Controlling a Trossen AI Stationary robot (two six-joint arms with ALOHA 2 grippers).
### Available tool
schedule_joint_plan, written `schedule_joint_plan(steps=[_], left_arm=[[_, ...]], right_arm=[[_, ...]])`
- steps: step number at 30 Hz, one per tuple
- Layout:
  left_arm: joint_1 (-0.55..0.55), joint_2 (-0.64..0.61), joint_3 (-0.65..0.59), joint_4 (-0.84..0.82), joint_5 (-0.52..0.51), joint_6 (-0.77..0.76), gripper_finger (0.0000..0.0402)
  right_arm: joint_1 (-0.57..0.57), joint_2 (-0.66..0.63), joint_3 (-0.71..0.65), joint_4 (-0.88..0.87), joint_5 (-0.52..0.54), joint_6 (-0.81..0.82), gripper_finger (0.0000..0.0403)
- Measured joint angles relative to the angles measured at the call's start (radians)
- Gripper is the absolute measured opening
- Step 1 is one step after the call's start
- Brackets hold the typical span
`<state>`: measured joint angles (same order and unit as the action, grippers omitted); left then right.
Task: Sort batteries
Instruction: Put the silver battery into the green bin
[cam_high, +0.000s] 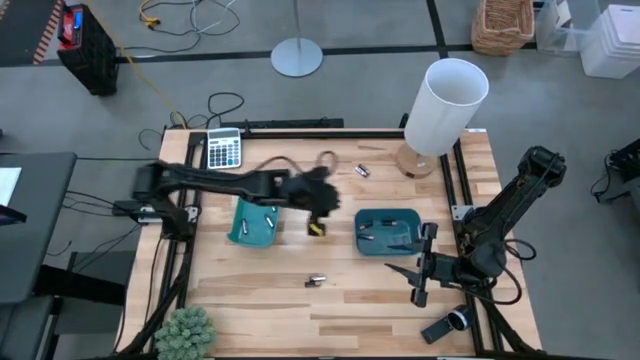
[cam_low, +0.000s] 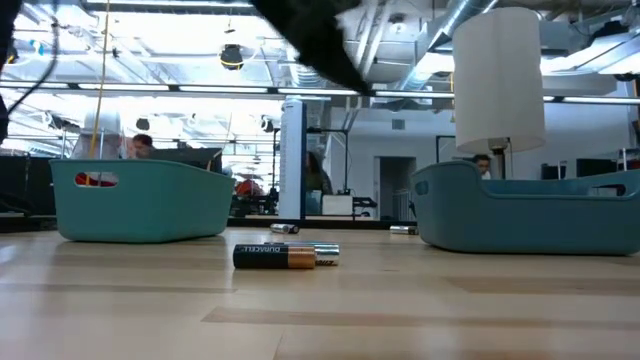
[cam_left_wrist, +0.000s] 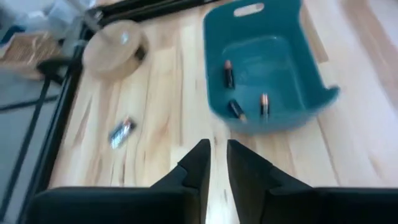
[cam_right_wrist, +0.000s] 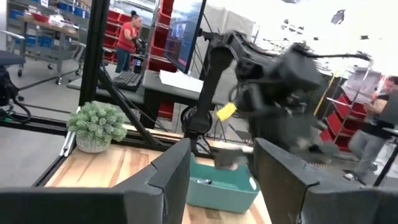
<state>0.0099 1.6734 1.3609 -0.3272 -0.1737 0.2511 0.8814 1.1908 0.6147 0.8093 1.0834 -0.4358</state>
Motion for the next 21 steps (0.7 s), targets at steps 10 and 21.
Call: schedule_joint_plan(steps=[10,21], left_arm=[[0.041,-0.402,-0.447,0.178,-0.235,-0.201,0.0034],[0.051,-0.489,-0.487,0.166,-0.186,-0.240,0.0068]], right_arm=[[-0.167,0.000,0.000,-0.086,0.018,0.183,0.0191],[-0.461,0.077,0.047,-0.184,-0.142,0.414,0.0191]])
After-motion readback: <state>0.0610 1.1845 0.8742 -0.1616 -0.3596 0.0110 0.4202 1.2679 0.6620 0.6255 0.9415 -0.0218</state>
